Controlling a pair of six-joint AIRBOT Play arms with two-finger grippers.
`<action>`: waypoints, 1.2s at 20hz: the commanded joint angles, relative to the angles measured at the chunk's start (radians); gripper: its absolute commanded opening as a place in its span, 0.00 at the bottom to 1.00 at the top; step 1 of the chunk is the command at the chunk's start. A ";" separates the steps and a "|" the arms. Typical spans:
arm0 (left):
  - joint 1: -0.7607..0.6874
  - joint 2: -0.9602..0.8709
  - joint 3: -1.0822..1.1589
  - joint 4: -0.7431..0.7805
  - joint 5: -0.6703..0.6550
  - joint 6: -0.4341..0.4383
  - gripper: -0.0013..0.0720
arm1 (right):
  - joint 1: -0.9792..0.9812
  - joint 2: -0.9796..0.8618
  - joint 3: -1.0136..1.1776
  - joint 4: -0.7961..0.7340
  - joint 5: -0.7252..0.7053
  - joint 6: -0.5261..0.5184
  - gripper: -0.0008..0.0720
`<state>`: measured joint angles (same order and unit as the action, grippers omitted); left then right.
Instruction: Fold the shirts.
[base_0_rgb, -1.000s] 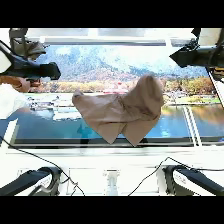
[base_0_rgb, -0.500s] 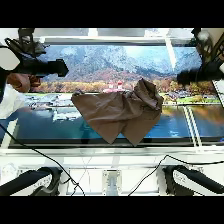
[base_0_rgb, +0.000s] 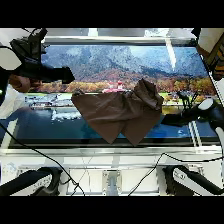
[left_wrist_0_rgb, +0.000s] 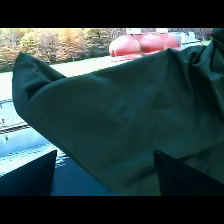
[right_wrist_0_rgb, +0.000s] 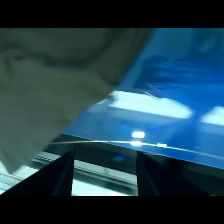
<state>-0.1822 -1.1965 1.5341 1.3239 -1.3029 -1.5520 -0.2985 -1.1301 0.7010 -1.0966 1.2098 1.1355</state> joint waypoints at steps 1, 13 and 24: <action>0.000 -0.001 0.000 -0.049 -0.005 0.005 0.97 | -0.022 0.002 -0.150 0.158 -0.122 -0.045 0.62; 0.000 -0.001 0.000 -0.078 -0.006 0.004 0.97 | -0.001 -0.084 -0.219 0.515 -0.411 -0.164 0.61; 0.000 -0.001 -0.001 -0.055 -0.100 0.005 0.97 | 0.006 -0.089 -0.217 0.540 -0.443 -0.164 0.05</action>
<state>-0.1822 -1.1969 1.5337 1.2522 -1.3533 -1.5482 -0.2924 -1.2186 0.4828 -0.5659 0.7689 0.9726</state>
